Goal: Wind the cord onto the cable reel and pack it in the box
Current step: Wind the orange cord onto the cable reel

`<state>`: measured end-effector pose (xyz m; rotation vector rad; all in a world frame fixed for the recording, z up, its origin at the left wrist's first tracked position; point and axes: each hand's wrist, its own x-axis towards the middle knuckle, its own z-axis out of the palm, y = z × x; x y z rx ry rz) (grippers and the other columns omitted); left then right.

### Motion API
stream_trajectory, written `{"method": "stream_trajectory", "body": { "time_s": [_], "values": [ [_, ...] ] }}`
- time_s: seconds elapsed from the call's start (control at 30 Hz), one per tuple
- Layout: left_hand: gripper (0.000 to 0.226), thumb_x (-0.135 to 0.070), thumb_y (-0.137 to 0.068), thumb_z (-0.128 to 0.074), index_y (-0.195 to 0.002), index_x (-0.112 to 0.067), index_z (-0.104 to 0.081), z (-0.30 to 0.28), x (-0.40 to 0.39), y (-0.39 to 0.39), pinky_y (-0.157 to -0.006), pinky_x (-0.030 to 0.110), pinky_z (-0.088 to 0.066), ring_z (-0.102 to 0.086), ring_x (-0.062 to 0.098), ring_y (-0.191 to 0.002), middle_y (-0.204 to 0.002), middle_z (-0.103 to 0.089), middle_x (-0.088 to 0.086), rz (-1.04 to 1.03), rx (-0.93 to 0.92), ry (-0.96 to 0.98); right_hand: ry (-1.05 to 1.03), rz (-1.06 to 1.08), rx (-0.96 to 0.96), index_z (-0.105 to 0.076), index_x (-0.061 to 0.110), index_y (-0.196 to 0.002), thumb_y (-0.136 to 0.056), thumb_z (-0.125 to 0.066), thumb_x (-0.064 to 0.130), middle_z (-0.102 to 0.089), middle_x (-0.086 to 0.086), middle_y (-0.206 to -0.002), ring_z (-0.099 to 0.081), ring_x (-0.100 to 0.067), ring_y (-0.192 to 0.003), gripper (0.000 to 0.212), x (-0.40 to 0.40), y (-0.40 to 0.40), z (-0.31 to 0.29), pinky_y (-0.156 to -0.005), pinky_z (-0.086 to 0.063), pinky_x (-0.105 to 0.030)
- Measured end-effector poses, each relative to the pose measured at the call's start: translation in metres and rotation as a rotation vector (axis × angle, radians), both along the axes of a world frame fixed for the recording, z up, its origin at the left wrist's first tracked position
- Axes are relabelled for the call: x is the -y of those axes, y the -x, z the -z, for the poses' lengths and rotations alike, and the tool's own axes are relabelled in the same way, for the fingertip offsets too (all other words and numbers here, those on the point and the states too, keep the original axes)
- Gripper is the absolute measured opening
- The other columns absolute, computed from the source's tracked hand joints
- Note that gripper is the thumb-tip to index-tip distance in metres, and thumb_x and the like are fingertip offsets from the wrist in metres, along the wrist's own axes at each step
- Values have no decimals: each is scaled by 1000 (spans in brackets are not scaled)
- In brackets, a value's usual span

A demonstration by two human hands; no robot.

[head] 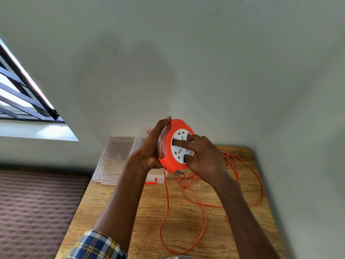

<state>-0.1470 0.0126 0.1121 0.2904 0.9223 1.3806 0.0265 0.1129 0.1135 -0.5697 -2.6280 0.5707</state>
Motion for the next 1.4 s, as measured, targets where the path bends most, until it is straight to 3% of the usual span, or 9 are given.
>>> {"method": "stream_trajectory", "body": {
  "time_s": [0.17, 0.33, 0.43, 0.53, 0.67, 0.87, 1.07, 1.2, 1.4],
  "values": [
    [67, -74, -91, -61, -118, -17, -81, -6, -2, -4, -92, 48, -60, -76, 32, -101, -114, -78, 13, -1, -30, 1, 192, 274, -146, -57, 52, -135, -69, -67, 70, -77, 17, -105, -71, -3, -92, 69, 14, 3, -3, -65, -48, -14],
    [70, -74, -92, -59, -126, -15, -78, -8, -3, -8, -98, 51, -59, -74, 35, -108, -123, -76, 15, 2, -16, -37, 281, 406, -198, -66, 37, -131, -73, -55, 87, -79, 9, -102, -75, -8, -88, 77, 21, 11, -5, -72, -62, -32],
    [76, -75, -92, -58, -138, -15, -71, -6, -1, -2, -99, 53, -58, -71, 37, -114, -134, -71, 18, -13, 6, -57, 195, 328, -268, -66, 40, -128, -86, -61, 74, -78, 14, -86, -71, -2, -75, 54, 19, 4, -9, -63, -59, -26],
    [78, -76, -91, -59, -141, -16, -68, -5, 1, 3, -104, 54, -54, -68, 38, -117, -137, -68, 18, -5, 28, -73, 85, 97, -304, -69, 43, -124, -92, -74, 40, -68, 19, -119, -67, -3, -97, 33, 6, -4, -10, -69, -53, -19],
    [79, -76, -90, -62, -140, -15, -68, 0, 3, 5, -106, 54, -52, -68, 37, -116, -133, -69, 17, 36, 51, -68, 159, -95, -137, -68, 49, -126, -96, -71, 20, -50, 17, -147, -52, -9, -131, 42, -1, -4, -14, -93, -53, -30],
    [74, -75, -88, -65, -131, -16, -75, 2, 5, 4, -94, 49, -60, -73, 35, -109, -124, -75, 16, 56, 36, -61, 156, -152, 33, -59, 54, -133, -93, -63, -1, -43, 11, -157, -45, -16, -133, 68, -4, -8, -14, -96, -50, -33],
    [76, -77, -89, -61, -136, -17, -72, -1, 1, 3, -101, 53, -55, -70, 37, -113, -129, -71, 17, 28, 24, -36, 27, -1, -41, -59, 60, -130, -87, -72, 25, -61, 15, -138, -55, -13, -119, 56, 1, -4, -8, -79, -46, -25],
    [74, -74, -88, -66, -133, -16, -73, -4, -1, 0, -105, 55, -53, -70, 37, -112, -128, -72, 17, 39, 5, -38, 133, 256, -165, -59, 53, -131, -73, -65, 79, -76, 17, -86, -70, -1, -81, 64, 11, 0, -11, -66, -55, -21],
    [74, -73, -95, -55, -137, -16, -71, -7, 0, -7, -111, 58, -48, -67, 38, -119, -137, -68, 18, 26, 14, -60, 90, 305, -219, -66, 38, -127, -80, -58, 80, -75, 13, -76, -70, -4, -72, 64, 16, 3, -12, -61, -53, -22]
  ]
}}
